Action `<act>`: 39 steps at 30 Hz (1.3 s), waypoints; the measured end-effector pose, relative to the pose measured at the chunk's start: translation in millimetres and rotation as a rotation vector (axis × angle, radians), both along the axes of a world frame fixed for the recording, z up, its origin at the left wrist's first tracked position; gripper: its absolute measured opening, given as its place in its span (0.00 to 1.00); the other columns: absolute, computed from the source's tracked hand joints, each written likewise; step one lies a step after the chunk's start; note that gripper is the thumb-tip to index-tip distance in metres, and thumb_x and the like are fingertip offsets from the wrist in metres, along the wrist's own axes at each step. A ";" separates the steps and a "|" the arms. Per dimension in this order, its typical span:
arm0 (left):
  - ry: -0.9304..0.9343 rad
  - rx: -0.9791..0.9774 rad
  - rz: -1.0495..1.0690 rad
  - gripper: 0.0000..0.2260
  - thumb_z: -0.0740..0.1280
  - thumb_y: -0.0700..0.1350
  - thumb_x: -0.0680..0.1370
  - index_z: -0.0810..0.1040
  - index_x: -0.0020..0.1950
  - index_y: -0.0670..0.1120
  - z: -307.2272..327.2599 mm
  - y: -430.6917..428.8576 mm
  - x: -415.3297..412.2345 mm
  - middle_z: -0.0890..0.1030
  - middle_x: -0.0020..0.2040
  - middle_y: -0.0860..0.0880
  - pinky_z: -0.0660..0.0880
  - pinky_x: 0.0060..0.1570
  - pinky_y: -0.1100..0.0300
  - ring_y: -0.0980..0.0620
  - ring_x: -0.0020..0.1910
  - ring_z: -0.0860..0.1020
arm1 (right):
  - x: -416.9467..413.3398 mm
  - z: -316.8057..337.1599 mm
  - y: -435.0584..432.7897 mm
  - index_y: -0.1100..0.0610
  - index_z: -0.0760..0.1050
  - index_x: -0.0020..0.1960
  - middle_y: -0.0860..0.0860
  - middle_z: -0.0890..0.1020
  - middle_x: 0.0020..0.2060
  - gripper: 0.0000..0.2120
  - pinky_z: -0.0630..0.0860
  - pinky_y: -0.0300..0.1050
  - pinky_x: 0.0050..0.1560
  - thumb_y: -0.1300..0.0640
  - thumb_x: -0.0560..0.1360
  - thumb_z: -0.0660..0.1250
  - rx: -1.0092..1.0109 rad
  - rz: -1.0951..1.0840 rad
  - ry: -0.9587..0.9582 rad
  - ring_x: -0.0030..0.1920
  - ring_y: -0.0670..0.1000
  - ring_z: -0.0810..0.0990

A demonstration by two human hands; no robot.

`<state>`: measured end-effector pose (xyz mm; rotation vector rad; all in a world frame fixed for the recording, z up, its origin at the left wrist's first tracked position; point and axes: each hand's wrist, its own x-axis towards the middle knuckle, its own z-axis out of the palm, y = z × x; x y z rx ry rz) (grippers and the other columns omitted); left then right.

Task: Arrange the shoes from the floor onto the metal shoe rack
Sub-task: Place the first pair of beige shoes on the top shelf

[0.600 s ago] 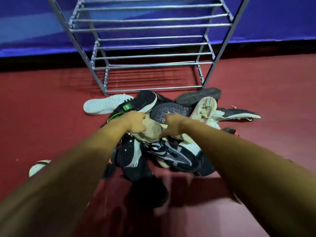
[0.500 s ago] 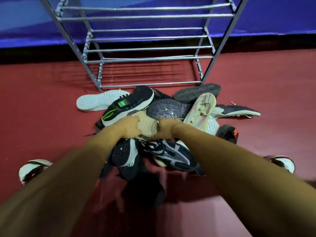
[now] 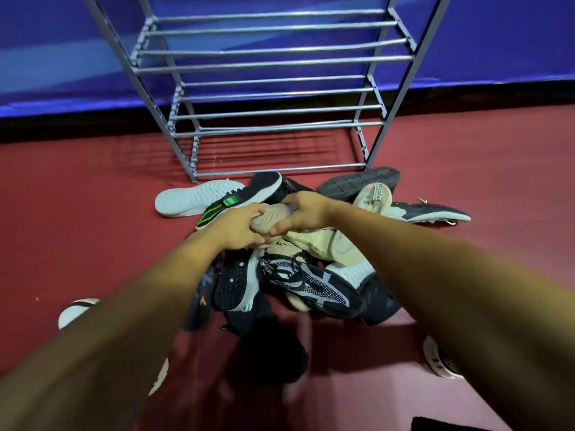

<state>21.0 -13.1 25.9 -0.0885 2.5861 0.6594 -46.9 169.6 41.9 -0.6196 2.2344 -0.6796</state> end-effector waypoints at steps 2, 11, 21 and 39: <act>0.008 0.086 -0.016 0.30 0.79 0.46 0.70 0.71 0.69 0.53 30.9 -4.4 0.2 0.82 0.51 0.48 0.72 0.49 0.58 0.51 0.46 0.78 | -0.8 31.8 2.9 0.55 0.79 0.47 0.48 0.82 0.37 0.18 0.74 0.39 0.39 0.41 0.70 0.77 -0.066 -0.035 0.009 0.37 0.48 0.79; 0.161 0.286 0.001 0.10 0.75 0.39 0.72 0.79 0.51 0.44 140.7 -9.2 2.2 0.82 0.39 0.50 0.77 0.39 0.58 0.51 0.36 0.80 | -1.5 137.4 3.5 0.61 0.77 0.38 0.53 0.76 0.30 0.27 0.70 0.37 0.31 0.35 0.73 0.70 -0.249 -0.186 0.113 0.29 0.49 0.72; 0.204 0.623 0.323 0.02 0.66 0.47 0.78 0.76 0.47 0.49 189.0 -20.7 7.7 0.73 0.28 0.56 0.65 0.26 0.66 0.59 0.23 0.67 | 0.8 127.9 15.5 0.59 0.76 0.66 0.57 0.83 0.54 0.19 0.76 0.39 0.41 0.51 0.78 0.70 -0.162 -0.045 0.079 0.45 0.50 0.80; 0.199 0.778 0.373 0.17 0.76 0.48 0.72 0.82 0.59 0.44 191.5 -23.0 14.2 0.87 0.48 0.51 0.77 0.55 0.57 0.52 0.50 0.84 | -6.2 184.9 5.3 0.59 0.85 0.51 0.51 0.83 0.40 0.11 0.74 0.40 0.39 0.53 0.80 0.68 -0.529 -0.424 0.184 0.37 0.47 0.77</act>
